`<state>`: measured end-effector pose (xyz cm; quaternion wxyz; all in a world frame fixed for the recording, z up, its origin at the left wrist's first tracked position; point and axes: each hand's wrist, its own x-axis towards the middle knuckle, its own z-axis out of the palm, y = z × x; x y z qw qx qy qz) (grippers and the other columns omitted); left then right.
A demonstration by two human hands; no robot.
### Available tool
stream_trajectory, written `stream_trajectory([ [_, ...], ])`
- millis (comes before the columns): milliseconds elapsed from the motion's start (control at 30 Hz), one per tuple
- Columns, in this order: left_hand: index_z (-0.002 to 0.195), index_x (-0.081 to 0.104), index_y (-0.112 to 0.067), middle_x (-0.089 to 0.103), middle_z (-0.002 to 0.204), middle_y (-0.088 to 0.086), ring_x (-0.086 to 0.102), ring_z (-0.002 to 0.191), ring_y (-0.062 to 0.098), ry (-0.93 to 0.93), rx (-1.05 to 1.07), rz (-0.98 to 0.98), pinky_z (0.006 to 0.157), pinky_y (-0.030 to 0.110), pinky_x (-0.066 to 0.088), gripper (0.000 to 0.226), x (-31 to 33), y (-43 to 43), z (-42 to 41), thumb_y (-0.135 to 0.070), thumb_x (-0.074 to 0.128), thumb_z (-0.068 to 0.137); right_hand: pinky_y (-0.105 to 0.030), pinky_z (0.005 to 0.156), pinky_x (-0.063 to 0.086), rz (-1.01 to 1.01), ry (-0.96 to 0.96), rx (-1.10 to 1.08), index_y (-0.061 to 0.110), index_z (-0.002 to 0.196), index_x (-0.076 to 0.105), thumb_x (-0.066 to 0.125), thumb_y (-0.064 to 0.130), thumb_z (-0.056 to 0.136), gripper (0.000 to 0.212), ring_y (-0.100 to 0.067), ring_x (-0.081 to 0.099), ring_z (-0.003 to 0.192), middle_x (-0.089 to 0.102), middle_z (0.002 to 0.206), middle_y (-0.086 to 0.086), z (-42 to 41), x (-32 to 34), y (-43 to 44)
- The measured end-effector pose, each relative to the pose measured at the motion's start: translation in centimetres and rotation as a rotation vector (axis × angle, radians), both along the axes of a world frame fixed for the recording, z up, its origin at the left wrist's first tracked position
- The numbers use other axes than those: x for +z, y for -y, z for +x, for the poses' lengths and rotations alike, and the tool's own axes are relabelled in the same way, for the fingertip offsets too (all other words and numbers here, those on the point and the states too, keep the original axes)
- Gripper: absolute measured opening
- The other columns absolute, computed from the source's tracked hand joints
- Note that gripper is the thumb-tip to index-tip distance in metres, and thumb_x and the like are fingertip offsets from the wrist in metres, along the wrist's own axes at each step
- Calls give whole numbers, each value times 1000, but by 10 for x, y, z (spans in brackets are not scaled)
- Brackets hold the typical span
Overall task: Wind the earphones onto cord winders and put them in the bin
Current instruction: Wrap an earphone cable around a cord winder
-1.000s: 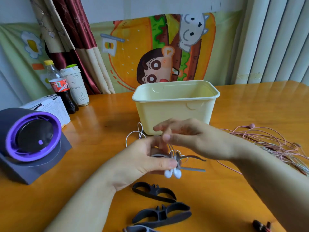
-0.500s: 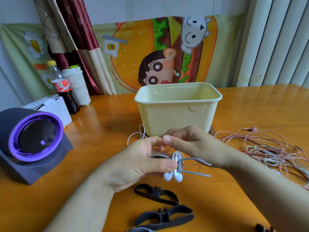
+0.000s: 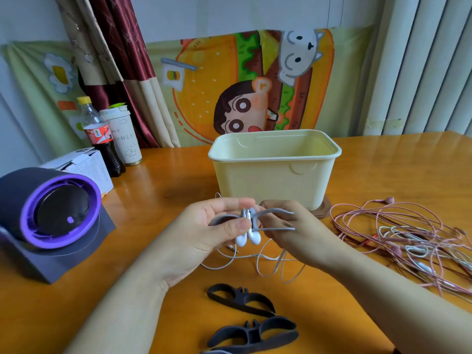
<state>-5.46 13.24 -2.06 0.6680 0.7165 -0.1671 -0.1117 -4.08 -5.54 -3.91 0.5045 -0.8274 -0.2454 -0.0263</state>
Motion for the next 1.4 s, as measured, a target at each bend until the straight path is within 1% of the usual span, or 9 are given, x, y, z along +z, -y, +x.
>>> stream_trajectory([
  [100,106,74,-18,75,98,4,70,88,13,-55,79,-120,77,21,56,39,-1,1,3,-30,77,68,-26,52,32,-1,31,-41,6,77,60,44,25,100,34,-10,37,52,47,58,-1,-2,-1,-3],
  [233,110,66,-4,71,78,3,65,68,6,-128,155,-355,71,17,56,40,-3,9,4,-18,61,73,-23,55,38,197,-8,-117,23,98,54,55,23,95,4,-3,47,54,58,64,13,-2,-2,-9],
  [367,97,68,-3,70,76,6,63,71,10,-164,232,-547,67,18,56,27,-11,25,5,-18,61,75,-30,52,40,371,89,-211,26,100,45,64,22,87,23,-17,45,55,58,88,16,-6,-2,-11],
  [500,108,66,1,70,93,13,70,79,13,-255,279,-712,71,22,59,37,-16,39,4,-16,64,75,-18,47,36,310,370,-249,31,97,47,76,21,78,36,-7,38,50,53,89,19,-10,-1,-10],
  [567,108,66,2,70,90,12,68,73,12,-284,305,-764,66,21,58,39,-17,41,4,-17,64,74,-10,52,33,164,491,-242,29,95,54,78,22,78,30,-6,40,55,51,78,25,-10,-3,-12],
  [700,108,66,1,69,88,12,69,72,15,-368,356,-852,66,23,59,39,-18,43,3,-15,66,73,-9,57,34,83,523,-232,22,93,68,75,19,80,16,-6,43,58,59,88,13,-6,-10,-13],
  [933,118,65,2,69,115,20,70,89,20,-417,373,-825,78,28,59,52,-21,44,2,-18,68,70,-9,53,34,-33,516,-160,21,93,73,71,26,78,16,-6,40,55,64,85,12,1,-4,-2],
  [1133,103,68,-8,75,98,13,71,81,15,-338,326,-525,75,28,54,39,-19,30,7,-25,69,67,-8,55,31,-130,564,-45,17,95,74,75,25,79,18,-7,37,54,66,89,7,6,8,11],
  [1400,112,69,-6,74,105,12,70,85,14,-206,190,-242,80,26,53,47,-10,13,6,-25,69,69,-9,56,36,-252,596,56,16,96,75,73,28,78,22,-2,43,58,68,90,6,6,24,22],
])
